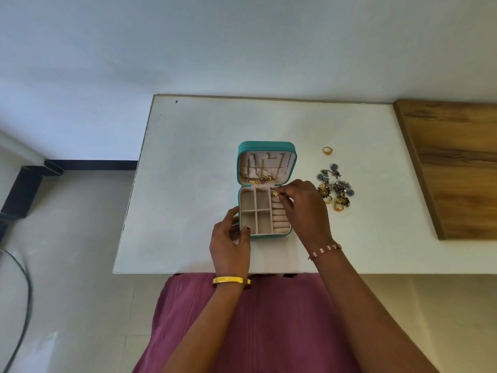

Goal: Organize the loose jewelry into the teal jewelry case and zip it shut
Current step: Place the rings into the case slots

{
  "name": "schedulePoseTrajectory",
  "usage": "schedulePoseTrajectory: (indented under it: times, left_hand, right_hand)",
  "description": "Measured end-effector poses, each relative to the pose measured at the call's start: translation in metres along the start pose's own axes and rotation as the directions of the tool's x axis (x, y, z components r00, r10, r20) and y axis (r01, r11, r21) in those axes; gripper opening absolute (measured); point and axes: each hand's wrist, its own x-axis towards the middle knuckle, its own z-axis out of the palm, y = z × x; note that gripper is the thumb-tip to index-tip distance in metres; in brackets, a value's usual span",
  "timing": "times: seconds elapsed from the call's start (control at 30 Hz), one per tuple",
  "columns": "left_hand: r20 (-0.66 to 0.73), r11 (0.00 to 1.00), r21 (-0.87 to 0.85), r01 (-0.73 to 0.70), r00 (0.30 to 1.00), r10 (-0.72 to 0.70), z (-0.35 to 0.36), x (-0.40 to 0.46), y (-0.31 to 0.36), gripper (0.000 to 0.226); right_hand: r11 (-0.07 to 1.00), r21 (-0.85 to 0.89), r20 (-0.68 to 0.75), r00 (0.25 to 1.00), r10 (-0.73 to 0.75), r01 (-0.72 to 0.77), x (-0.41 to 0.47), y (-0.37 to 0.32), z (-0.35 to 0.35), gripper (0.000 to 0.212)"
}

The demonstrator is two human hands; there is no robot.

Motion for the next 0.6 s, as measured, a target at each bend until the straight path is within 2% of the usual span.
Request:
schedulePoseTrajectory:
  times: [0.13,0.23,0.4,0.5,0.6]
  left_hand:
    - [0.004,1.0,-0.001,-0.012,1.0,0.012,-0.0011,0.0019,-0.0022,0.043]
    - [0.001,1.0,0.008,-0.025,1.0,0.025,-0.0011,0.0015,-0.0027,0.043]
    - [0.006,0.999,0.025,-0.042,0.999,0.042,-0.0007,0.0018,-0.0051,0.043]
    - [0.0,0.999,0.021,-0.038,0.999,0.038,-0.0005,0.0009,-0.004,0.044]
    - [-0.005,0.998,0.029,-0.055,0.998,0.056,-0.0005,-0.0003,-0.002,0.043]
  right_hand:
    - [0.983,-0.129,0.023,0.992,-0.126,0.128,0.0031,0.0004,-0.0031,0.011]
    - [0.951,-0.233,0.047,0.979,-0.199,0.205,0.0066,0.0033,-0.0011,0.017]
    - [0.902,-0.344,0.053,0.964,-0.26,0.261,0.005,0.0024,0.0028,0.019]
    - [0.93,-0.295,0.055,0.976,-0.212,0.219,0.0012,0.0028,0.0055,0.02]
    - [0.995,-0.036,0.078,0.993,-0.087,0.09,-0.001,0.0066,0.0011,0.022]
